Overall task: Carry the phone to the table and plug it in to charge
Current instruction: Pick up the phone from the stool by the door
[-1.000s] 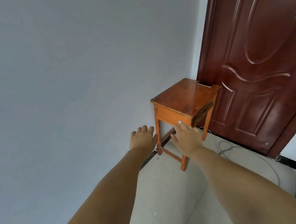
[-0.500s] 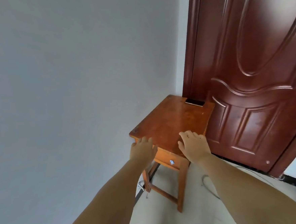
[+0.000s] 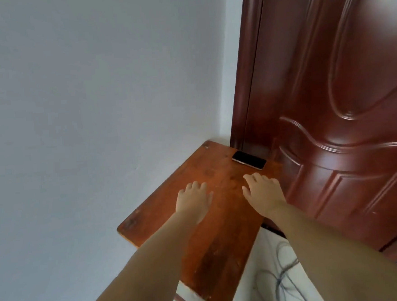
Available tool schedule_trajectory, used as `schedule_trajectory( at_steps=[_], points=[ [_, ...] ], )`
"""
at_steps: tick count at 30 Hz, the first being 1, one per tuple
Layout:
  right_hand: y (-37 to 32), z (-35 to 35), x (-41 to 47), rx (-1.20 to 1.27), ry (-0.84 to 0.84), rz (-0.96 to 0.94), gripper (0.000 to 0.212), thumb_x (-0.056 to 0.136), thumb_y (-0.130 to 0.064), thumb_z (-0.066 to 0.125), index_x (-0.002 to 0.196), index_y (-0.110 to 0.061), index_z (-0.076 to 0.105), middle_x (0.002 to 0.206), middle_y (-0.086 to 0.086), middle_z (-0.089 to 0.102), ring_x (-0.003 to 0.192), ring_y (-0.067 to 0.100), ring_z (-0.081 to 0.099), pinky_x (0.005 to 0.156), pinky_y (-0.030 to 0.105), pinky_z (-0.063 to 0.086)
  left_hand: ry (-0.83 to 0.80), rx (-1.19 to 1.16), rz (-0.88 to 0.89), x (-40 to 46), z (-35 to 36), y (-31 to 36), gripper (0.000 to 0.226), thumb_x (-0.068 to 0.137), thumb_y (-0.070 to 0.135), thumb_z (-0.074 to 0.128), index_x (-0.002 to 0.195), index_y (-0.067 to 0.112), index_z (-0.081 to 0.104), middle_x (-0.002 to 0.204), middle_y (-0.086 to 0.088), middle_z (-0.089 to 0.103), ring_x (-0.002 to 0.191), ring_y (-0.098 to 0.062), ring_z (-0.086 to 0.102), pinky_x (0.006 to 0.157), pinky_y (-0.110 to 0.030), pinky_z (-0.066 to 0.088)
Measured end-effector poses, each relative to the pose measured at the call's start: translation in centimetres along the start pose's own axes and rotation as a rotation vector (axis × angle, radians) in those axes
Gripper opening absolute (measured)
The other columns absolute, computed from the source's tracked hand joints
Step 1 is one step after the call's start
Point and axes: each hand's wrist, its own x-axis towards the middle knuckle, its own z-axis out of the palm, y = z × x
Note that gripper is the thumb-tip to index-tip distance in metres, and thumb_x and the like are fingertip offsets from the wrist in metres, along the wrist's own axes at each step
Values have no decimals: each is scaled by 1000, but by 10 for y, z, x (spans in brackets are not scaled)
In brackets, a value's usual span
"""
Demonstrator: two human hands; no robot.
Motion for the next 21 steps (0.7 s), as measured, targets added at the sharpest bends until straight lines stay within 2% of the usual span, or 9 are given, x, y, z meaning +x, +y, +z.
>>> schedule_trajectory(
  at_steps=[5, 10, 17, 21],
  points=[
    [87, 17, 94, -28, -47, -93, 39, 97, -36, 33, 129, -18, 45, 120, 5, 57, 107, 23, 56, 90, 39, 40, -19, -88, -99, 104, 21, 54, 45, 98, 35, 36, 139, 18, 34, 142, -10, 43, 130, -30, 40, 105, -45, 36],
    [149, 41, 162, -1, -95, -117, 38, 96, -35, 34, 130, -19, 44, 123, 5, 58, 110, 23, 56, 92, 40, 40, -50, -129, -167, 181, 42, 90, 43, 97, 33, 38, 136, 18, 36, 136, -9, 48, 123, -30, 45, 101, -44, 40],
    [165, 94, 230, 32, -188, -179, 39, 97, -35, 34, 131, -17, 43, 125, 6, 57, 112, 24, 54, 92, 39, 39, -105, -250, -295, 241, 92, 88, 41, 98, 36, 34, 135, 19, 38, 133, -10, 49, 125, -32, 43, 100, -46, 40],
    [160, 129, 257, 81, -205, -165, 48, 93, -41, 42, 131, -11, 42, 128, 10, 55, 116, 26, 52, 96, 39, 40, -119, -198, -333, 257, 130, 74, 44, 99, 35, 33, 140, 19, 31, 144, -8, 39, 135, -30, 31, 110, -45, 29]
  ],
)
